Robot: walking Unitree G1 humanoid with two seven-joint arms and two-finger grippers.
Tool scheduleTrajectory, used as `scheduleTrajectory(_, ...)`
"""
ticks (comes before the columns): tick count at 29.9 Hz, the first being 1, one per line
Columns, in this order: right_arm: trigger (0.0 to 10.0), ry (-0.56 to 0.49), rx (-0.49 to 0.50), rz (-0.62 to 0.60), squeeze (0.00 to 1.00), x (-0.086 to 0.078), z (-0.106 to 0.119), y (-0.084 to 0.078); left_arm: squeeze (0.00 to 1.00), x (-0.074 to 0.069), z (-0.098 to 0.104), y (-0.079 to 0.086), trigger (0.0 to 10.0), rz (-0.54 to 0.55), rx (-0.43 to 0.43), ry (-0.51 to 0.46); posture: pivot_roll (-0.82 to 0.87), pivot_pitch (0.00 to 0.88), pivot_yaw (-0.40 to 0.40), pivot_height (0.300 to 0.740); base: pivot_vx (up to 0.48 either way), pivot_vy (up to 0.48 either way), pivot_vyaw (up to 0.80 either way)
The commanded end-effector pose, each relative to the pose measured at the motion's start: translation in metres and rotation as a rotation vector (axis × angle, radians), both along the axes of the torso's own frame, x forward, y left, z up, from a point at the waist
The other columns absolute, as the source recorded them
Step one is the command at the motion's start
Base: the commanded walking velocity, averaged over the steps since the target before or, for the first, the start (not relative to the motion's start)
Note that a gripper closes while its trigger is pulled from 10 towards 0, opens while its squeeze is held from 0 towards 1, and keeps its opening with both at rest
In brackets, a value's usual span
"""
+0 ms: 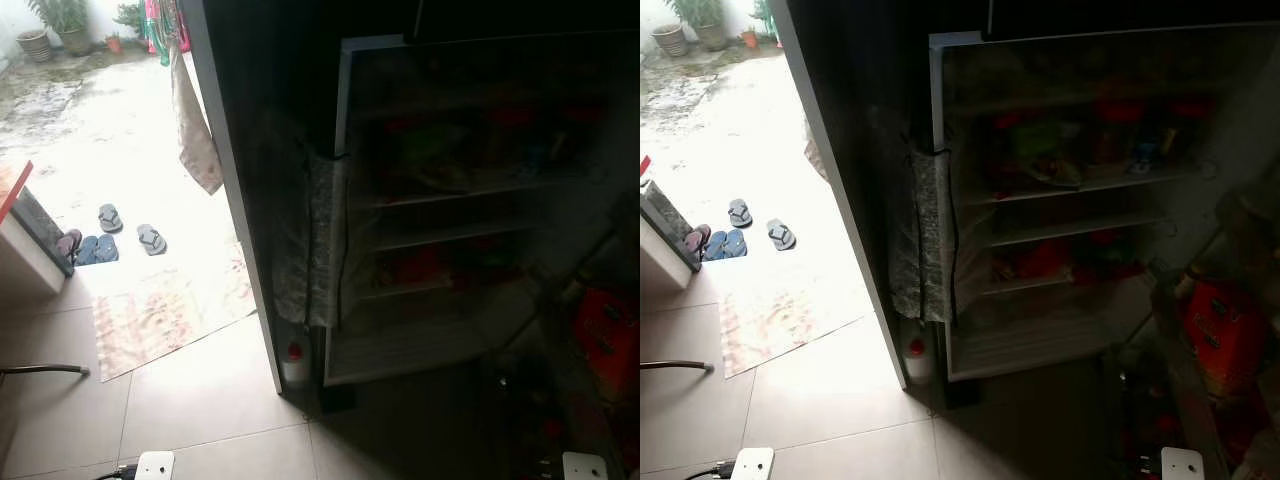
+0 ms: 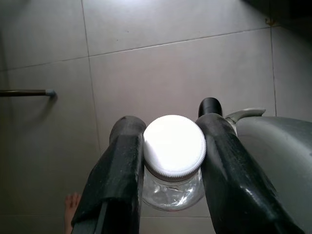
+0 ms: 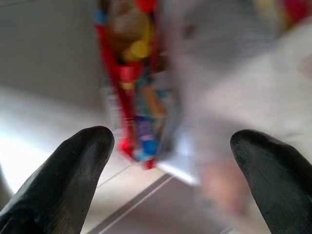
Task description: Restocking fridge
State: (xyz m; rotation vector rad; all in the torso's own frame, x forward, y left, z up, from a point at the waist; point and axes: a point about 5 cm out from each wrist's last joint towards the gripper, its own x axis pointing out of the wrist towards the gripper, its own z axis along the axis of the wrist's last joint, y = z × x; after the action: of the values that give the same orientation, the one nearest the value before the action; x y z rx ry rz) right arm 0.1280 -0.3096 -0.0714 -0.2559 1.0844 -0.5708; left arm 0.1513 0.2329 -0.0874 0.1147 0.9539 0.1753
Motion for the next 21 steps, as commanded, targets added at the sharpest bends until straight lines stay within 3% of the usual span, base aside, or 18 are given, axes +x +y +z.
scheduleTrajectory(1,10.0,-0.036,0.079,0.005,0.0,0.006,-0.004,0.012,0.0,-0.002,0.0,0.002,10.0,-0.021,0.013,0.015,0.03,0.058,0.004,0.74,0.0,0.0,0.0)
scheduleTrajectory(2,10.0,-0.068,0.159,0.062,0.0,0.015,-0.007,0.028,0.0,-0.002,0.0,0.002,10.0,-0.021,0.014,0.014,0.03,0.057,0.004,0.74,0.0,0.0,0.0)
scheduleTrajectory(8,10.0,-0.076,0.181,0.082,0.0,0.018,-0.007,0.033,0.0,-0.002,0.0,0.002,10.0,-0.021,0.014,0.014,0.03,0.057,0.004,0.74,0.0,0.0,0.0)
scheduleTrajectory(9,10.0,-0.086,0.307,0.224,0.0,0.036,-0.011,0.066,0.0,-0.002,0.0,0.003,10.0,-0.014,0.015,0.017,0.05,0.053,0.009,0.74,0.0,0.0,0.0)
scheduleTrajectory(11,10.0,-0.081,0.358,0.311,0.0,0.046,-0.011,0.083,0.0,-0.003,0.0,0.004,10.0,-0.01,0.016,0.017,0.04,0.053,0.009,0.74,0.0,0.0,0.0)
scheduleTrajectory(16,10.0,-0.084,0.361,0.386,0.0,0.052,-0.009,0.09,0.0,-0.002,0.001,0.006,10.0,-0.006,0.022,0.009,0.04,0.049,0.006,0.74,0.0,0.0,0.0)
scheduleTrajectory(18,10.0,-0.08,0.398,0.409,0.0,0.051,-0.012,0.101,0.0,0.003,0.004,0.007,10.0,-0.003,0.024,-0.024,0.03,0.04,0.006,0.74,0.0,0.0,0.0)
scheduleTrajectory(21,10.0,-0.093,0.418,0.37,0.0,0.048,-0.013,0.104,0.0,0.007,0.005,0.005,10.0,-0.002,0.013,-0.049,0.04,0.035,0.008,0.74,0.0,0.0,0.0)
